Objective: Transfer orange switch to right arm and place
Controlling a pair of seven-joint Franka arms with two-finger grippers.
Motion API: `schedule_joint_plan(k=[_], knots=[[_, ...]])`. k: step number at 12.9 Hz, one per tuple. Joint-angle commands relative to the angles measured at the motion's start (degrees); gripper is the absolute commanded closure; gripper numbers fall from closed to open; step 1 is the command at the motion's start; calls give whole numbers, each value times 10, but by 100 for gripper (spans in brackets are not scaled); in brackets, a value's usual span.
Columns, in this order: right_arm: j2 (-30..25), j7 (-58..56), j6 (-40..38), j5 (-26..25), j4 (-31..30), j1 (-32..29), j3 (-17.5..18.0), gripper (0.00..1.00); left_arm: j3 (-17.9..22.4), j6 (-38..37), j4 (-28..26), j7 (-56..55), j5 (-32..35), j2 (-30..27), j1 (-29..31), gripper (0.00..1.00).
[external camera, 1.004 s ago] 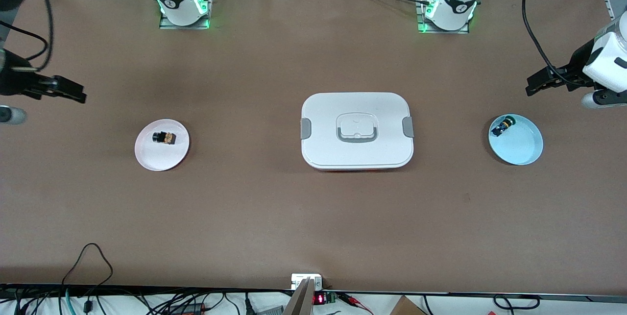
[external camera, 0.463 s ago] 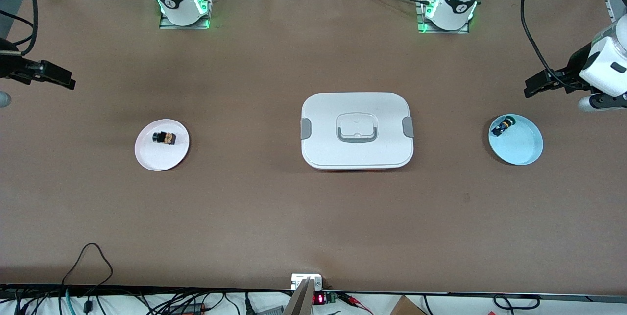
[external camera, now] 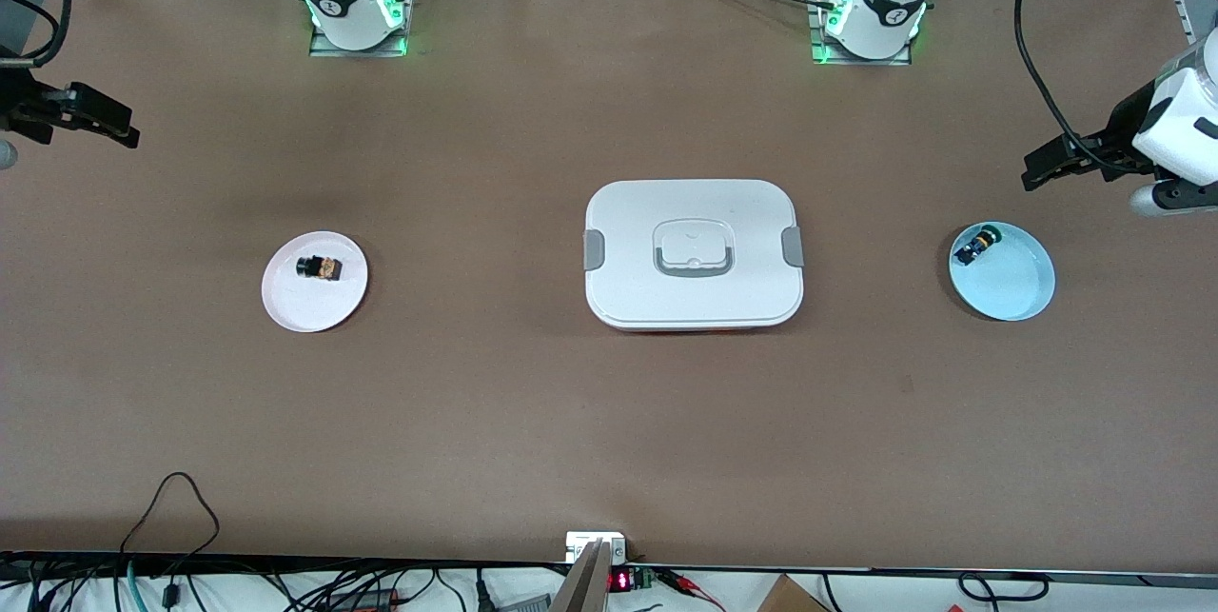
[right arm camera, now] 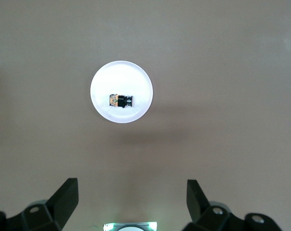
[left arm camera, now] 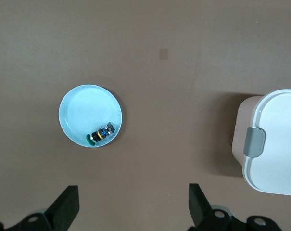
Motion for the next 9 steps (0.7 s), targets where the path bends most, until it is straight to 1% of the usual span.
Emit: schedule_joint_plan(k=[1, 4, 9], knots=[[-15, 1, 6, 11, -18, -6, -2, 0, 2, -14, 20, 5, 6, 9, -4, 0], [-12, 5, -14, 22, 3, -6, 1, 0, 2, -14, 20, 5, 6, 9, -4, 0], [-11, 6, -8, 22, 5, -4, 2, 0, 2, -14, 19, 5, 5, 9, -3, 0]])
